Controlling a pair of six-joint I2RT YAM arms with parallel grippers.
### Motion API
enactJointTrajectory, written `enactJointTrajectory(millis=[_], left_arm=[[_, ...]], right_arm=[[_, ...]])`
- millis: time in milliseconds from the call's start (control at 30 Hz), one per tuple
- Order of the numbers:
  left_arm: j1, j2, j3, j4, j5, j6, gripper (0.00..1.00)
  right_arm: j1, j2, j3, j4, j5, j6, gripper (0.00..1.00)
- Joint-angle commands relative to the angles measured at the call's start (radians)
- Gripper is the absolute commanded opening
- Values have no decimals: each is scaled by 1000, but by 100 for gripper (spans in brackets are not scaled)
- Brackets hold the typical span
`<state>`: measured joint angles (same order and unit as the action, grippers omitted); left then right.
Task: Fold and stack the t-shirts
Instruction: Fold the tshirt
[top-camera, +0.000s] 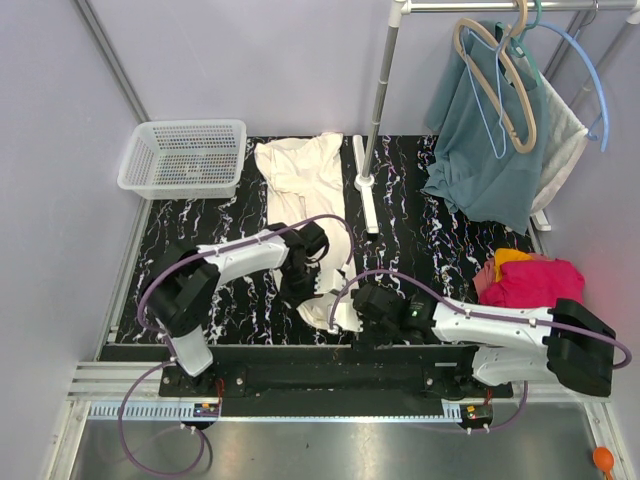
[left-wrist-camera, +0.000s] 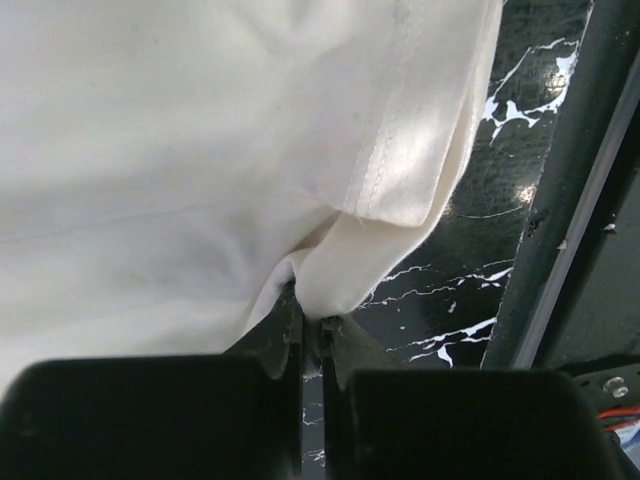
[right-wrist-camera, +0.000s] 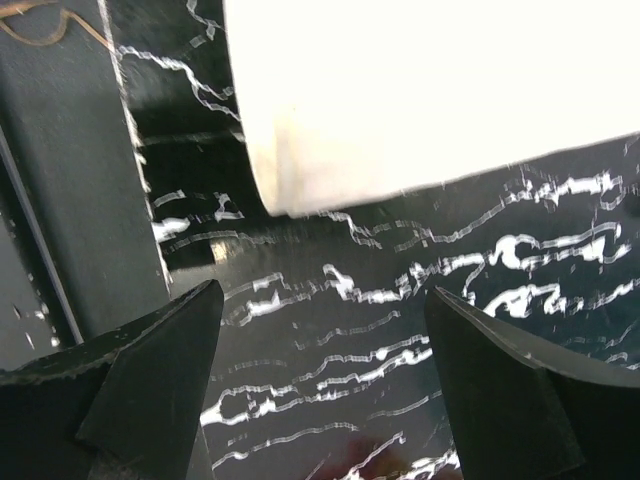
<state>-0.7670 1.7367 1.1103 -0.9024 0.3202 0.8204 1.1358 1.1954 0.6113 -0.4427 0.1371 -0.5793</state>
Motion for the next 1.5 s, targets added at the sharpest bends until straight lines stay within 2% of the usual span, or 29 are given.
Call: enactJointTrajectory(millis=[0,467,700,733,900,1000,1033,1133,1167,1267,1467], left_arm=[[6,33,65,-68,37,36,0],[8,63,86,-90,40,39,0],[6,70,98,-95,49,37,0],[6,70,98,-96,48,36,0],[5,58,92,-98,46,37,0],[5,49,88,-99,52,34,0],[5,44,83,-98,54,33,0],[5,34,79,-93,40,26,0],[5,31,79,-92,36,19,0],[5,9,77,-92,29,-10,0],[3,-55,33,-95,3,-49,0]], right_arm=[[38,44,36,90,39,-33,90],[51,181,41,242,53,-117,79],[51,242,65,271,38,-128,71],[51,251,65,277,39,-132,66],[51,282,47,301,38,-140,56],[51,296,35,317,36,-142,45],[51,299,33,317,39,-139,37],[53,284,33,309,38,-136,24],[51,276,41,300,38,-133,16],[53,250,67,227,33,-116,5],[56,188,108,138,18,-67,0]])
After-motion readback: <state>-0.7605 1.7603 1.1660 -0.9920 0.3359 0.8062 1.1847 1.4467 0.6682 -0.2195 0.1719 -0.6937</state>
